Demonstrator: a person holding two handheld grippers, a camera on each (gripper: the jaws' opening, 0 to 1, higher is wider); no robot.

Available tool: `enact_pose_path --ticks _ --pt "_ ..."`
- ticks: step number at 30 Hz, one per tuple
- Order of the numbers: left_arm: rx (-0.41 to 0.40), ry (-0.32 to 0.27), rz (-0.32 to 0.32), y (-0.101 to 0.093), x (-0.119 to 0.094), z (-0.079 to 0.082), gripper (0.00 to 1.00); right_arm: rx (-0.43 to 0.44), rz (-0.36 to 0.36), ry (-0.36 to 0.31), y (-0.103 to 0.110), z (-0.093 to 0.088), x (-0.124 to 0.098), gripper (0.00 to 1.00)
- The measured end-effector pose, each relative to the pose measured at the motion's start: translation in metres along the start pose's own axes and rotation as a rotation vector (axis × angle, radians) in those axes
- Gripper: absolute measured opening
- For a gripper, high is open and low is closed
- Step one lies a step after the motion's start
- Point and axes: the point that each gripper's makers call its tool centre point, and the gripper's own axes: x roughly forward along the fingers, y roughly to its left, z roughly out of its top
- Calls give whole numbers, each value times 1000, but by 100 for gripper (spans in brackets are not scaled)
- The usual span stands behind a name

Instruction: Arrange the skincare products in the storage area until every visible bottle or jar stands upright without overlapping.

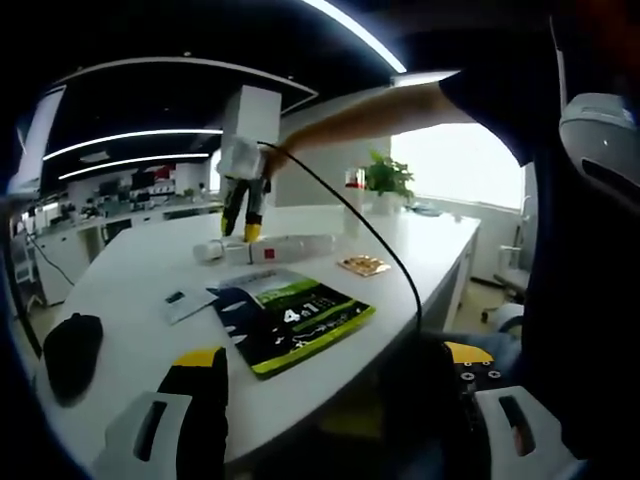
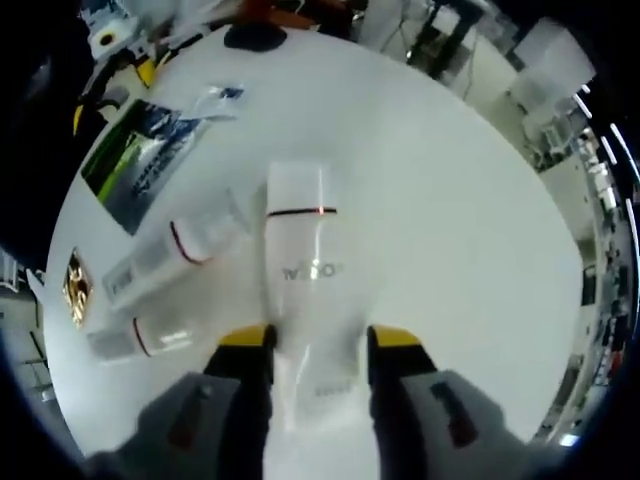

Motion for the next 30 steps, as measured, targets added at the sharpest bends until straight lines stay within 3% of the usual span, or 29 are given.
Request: enact_pose_path --ticks 17,30 --pt "-1 -1 -3 3 0 0 87 -8 59 18 1 -1 4 31" --pt "-3 -4 7 4 -2 -1 87 -131 28 15 11 4 3 21"
